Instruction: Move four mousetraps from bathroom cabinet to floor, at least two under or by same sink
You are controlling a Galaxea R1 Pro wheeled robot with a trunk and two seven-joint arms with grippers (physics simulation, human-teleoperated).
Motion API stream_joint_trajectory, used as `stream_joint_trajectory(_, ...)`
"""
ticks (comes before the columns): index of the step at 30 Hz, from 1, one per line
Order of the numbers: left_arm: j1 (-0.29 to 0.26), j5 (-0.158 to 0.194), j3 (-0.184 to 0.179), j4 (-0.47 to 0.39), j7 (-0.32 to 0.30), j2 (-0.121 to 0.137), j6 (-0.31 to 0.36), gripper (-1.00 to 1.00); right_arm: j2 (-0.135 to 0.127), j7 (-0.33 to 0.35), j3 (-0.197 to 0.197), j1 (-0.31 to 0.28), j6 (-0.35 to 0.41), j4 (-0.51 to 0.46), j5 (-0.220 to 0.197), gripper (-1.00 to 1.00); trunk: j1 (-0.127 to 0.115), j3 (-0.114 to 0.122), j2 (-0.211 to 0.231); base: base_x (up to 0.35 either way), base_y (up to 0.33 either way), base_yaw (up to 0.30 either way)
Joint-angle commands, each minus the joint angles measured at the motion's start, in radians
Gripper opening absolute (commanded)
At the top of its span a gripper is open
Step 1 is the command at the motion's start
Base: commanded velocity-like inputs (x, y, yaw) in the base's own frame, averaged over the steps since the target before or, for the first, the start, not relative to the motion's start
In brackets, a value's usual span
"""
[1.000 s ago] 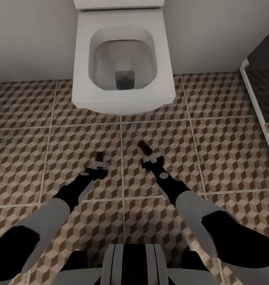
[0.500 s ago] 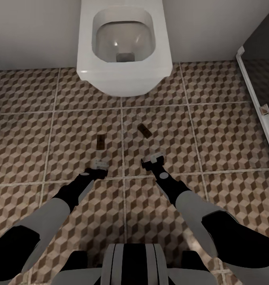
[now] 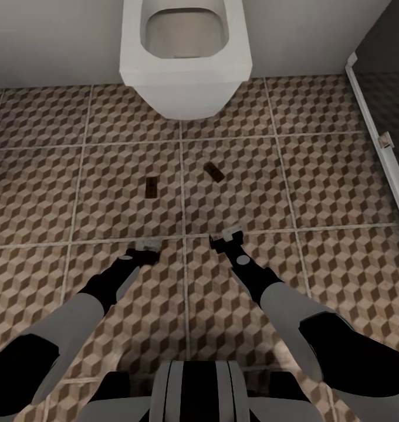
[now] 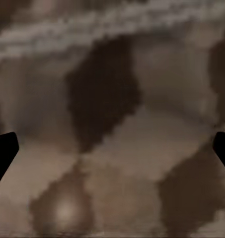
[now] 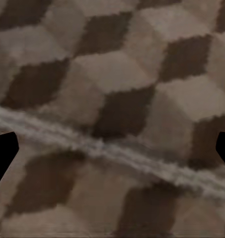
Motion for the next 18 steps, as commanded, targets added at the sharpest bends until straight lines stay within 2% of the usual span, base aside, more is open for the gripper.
stream_joint_trajectory(1, 0.000, 0.010, -0.010, 0.013, 0.008, 0.002, 0.008, 1.00, 0.000, -0.008, 0.002, -0.001, -0.001, 0.002, 0.010, 1.00, 0.000, -0.001, 0.000, -0.122, 0.000, 0.000)
stream_joint_trajectory(18, 0.000, 0.010, -0.009, 0.013, 0.008, 0.002, 0.010, 1.00, 0.000, -0.008, 0.002, -0.001, -0.001, 0.001, 0.010, 1.00, 0.000, -0.001, 0.000, -0.024, 0.000, 0.000)
